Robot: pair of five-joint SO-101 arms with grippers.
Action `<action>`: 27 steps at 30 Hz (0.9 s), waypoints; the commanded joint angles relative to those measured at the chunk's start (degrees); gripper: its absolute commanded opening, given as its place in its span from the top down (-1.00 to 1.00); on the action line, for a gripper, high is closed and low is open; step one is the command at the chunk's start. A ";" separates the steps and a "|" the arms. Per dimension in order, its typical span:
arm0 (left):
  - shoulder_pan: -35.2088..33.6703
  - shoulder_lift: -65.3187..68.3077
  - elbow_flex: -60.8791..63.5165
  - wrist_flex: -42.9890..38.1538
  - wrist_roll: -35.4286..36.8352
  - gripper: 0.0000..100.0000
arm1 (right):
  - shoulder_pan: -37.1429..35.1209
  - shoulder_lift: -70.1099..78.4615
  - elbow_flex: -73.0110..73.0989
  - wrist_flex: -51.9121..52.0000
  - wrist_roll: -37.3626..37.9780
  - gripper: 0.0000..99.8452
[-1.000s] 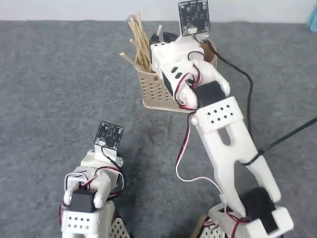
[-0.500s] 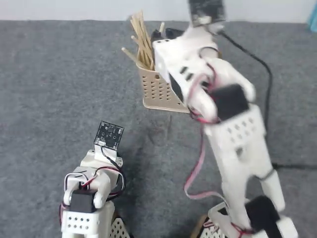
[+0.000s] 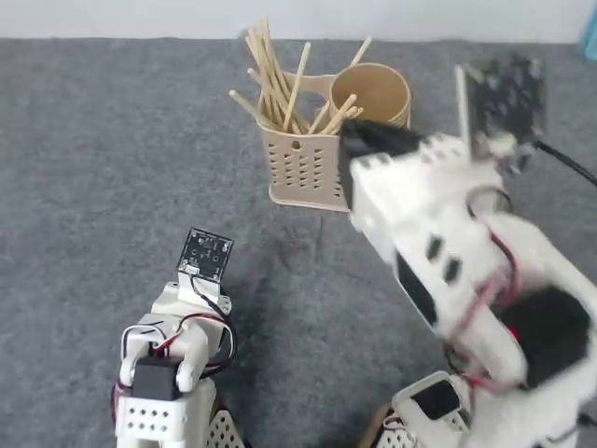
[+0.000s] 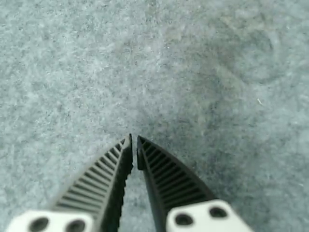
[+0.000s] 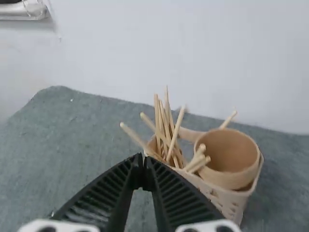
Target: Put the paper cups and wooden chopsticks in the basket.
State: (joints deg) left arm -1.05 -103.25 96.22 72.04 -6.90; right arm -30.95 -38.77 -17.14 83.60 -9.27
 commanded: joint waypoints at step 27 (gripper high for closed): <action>0.09 -0.97 0.31 0.26 -0.26 0.97 | 29.58 -38.11 60.84 -3.74 12.22 0.98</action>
State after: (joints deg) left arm -1.05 -103.25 96.22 72.04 -6.90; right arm -2.46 -74.90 32.62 84.92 -1.98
